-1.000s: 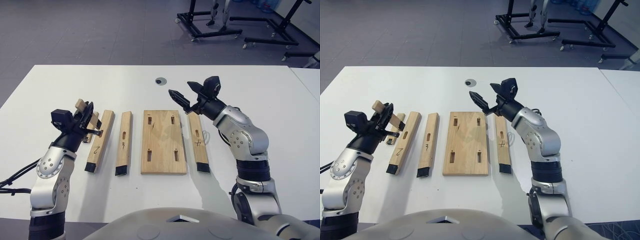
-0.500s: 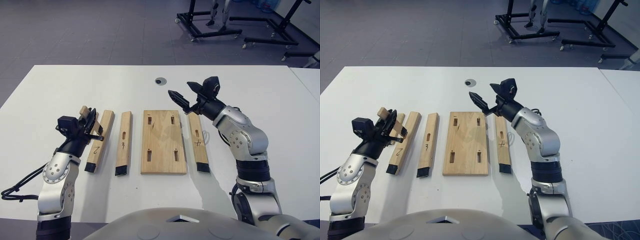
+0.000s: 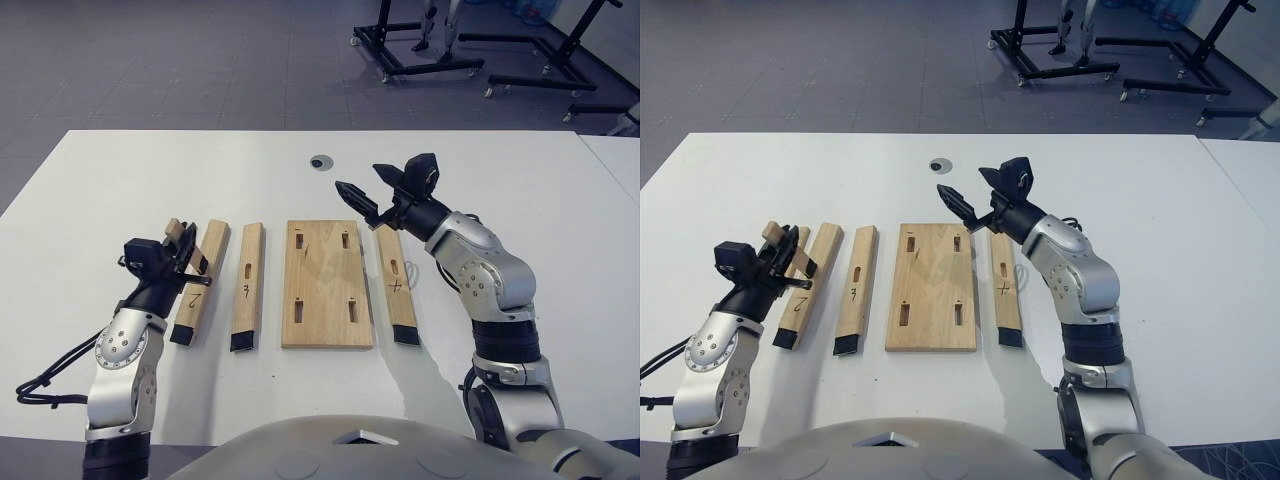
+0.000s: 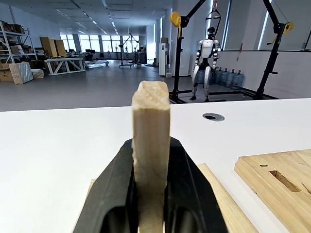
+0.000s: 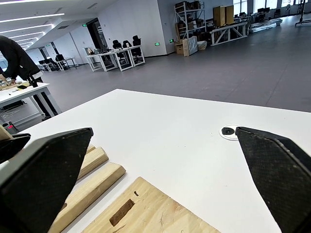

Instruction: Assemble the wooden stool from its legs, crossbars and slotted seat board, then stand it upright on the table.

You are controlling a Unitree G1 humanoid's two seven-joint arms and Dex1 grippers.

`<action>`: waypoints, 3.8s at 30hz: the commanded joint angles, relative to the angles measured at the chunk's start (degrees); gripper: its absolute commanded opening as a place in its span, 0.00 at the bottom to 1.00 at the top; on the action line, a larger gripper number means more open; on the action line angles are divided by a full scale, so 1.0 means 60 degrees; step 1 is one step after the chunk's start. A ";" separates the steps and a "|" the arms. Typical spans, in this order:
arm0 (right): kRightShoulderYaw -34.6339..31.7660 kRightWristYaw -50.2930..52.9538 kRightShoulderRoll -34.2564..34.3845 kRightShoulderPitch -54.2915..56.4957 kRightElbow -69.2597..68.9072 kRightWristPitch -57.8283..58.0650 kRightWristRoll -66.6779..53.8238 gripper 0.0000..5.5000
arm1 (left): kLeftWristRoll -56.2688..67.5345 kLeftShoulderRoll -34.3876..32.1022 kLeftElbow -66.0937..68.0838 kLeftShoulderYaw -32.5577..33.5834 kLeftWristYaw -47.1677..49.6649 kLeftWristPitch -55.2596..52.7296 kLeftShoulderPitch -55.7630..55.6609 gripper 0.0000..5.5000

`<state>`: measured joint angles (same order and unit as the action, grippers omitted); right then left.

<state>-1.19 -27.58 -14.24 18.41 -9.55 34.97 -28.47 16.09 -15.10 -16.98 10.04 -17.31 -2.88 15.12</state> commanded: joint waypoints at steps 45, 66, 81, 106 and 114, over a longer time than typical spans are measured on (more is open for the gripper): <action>0.0211 0.0268 0.0170 -0.0249 -0.0238 0.0060 0.0117 0.98 | -0.0513 -0.0477 0.2814 -0.0532 -0.0042 -0.1107 -0.0215 0.07; 0.0251 0.0234 0.0198 -0.0214 -0.0057 -0.0029 0.0182 0.98 | -0.0396 -0.0342 0.3207 -0.0408 0.0025 -0.1326 -0.0421 0.53; 0.0266 0.0335 0.0429 -0.0430 -0.0169 -0.0148 0.0284 0.98 | 0.0278 -0.0425 0.1665 0.0004 0.0001 -0.2505 -0.0830 0.74; 0.0000 0.0761 0.0616 -0.0725 -0.0374 -0.0345 0.0284 0.98 | 0.1782 -0.2184 -0.1905 0.1097 -0.0279 -0.5914 -0.2980 0.74; -0.0075 0.0877 0.0720 -0.0733 -0.0316 -0.0569 0.0296 0.98 | 0.2496 -0.2900 -0.1976 0.1538 0.0466 -0.7820 -0.5087 0.68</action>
<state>-1.44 -22.89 -10.36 13.87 -11.54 31.88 -26.96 32.07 -31.89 -29.44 19.98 -15.72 -47.51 -15.10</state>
